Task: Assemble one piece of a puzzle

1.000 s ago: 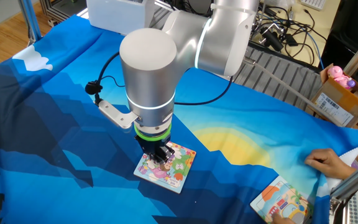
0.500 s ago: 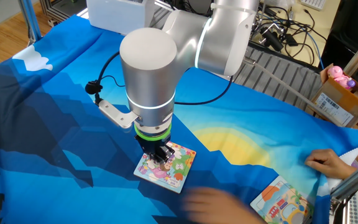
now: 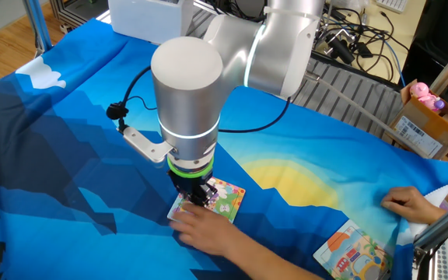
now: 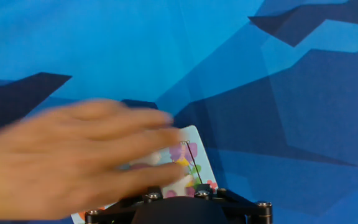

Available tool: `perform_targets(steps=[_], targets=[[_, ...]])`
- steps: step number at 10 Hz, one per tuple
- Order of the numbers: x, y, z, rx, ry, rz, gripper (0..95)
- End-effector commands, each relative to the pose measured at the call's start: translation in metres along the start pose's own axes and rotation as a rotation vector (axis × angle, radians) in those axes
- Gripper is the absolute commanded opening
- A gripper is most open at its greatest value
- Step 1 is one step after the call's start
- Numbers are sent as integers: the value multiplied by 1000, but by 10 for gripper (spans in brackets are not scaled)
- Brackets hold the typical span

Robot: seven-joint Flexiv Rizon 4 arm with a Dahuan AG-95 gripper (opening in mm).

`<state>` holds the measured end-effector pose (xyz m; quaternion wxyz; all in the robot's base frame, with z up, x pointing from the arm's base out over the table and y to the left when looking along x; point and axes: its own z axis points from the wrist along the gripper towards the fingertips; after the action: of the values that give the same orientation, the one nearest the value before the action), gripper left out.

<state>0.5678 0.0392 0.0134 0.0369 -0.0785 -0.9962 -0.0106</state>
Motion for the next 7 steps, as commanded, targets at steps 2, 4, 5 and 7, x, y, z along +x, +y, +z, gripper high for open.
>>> perform_targets(steps=[2, 4, 5, 7], targets=[[-1, 1, 3, -11, 25, 4, 570], [-1, 1, 3, -11, 24, 5, 570], [-1, 1, 3, -11, 25, 4, 570], [-3, 0, 0, 6, 17, -5, 570]])
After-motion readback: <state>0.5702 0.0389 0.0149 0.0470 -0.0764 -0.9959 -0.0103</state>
